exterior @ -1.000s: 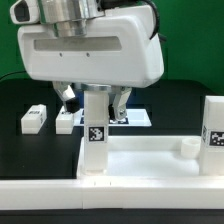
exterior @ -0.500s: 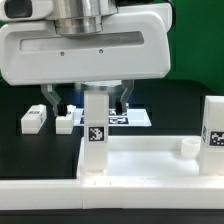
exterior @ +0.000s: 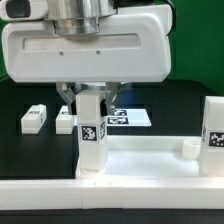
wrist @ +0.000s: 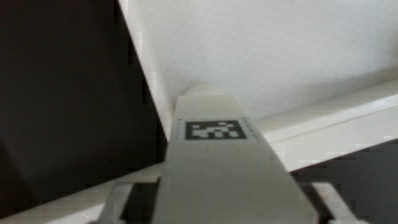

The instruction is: Assemble desk

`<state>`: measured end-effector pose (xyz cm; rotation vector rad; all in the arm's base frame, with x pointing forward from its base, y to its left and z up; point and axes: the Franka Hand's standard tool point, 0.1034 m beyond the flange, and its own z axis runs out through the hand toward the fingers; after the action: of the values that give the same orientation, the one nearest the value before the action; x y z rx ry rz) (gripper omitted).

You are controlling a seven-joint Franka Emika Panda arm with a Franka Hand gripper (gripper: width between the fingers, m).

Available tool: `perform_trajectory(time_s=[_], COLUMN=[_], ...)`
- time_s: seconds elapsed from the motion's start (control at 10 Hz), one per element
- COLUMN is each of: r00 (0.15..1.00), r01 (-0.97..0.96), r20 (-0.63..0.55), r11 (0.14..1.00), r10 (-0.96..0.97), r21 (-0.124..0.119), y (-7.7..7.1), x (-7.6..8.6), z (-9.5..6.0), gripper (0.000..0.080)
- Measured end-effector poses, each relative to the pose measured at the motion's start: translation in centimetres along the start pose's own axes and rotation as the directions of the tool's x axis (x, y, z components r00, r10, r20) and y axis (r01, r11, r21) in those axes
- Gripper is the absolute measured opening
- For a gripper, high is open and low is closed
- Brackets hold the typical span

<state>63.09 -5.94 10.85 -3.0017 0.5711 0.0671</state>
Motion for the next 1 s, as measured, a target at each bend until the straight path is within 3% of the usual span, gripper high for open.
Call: perform_trajectory(time_s=[0.2, 0.3, 0.4, 0.5, 0.6, 0.8, 0.9, 1.0], r00=[0.992, 0.945, 0.867, 0.764, 0.611, 0.468, 0.430, 0.446], r01=[-0.123, -0.328, -0.498, -0.644, -0.790, -0.883, -0.902, -0.894], r20=[0.000, 0.000, -0.008, -0.006, 0.014, 0.034, 0.041, 0.039], r11=[0.992, 0.945, 0.867, 0.764, 0.609, 0.465, 0.427, 0.444], r10=[0.123, 0.328, 0.498, 0.645, 0.791, 0.883, 0.902, 0.894], r21=[0.001, 0.006, 0.018, 0.047, 0.074, 0.069, 0.060, 0.062], y=[-0.05, -0.37, -0.51, -0.39, -0.22, -0.44, -0.65, -0.60], x=[-0.01, 0.00, 0.19, 0.21, 0.19, 0.11, 0.00, 0.02], z=[0.00, -0.10, -0.18, 0.03, 0.18, 0.20, 0.21, 0.25], gripper=[0.0288, 0.0288, 0.0288, 0.0288, 0.0288, 0.0288, 0.0288, 0.0288])
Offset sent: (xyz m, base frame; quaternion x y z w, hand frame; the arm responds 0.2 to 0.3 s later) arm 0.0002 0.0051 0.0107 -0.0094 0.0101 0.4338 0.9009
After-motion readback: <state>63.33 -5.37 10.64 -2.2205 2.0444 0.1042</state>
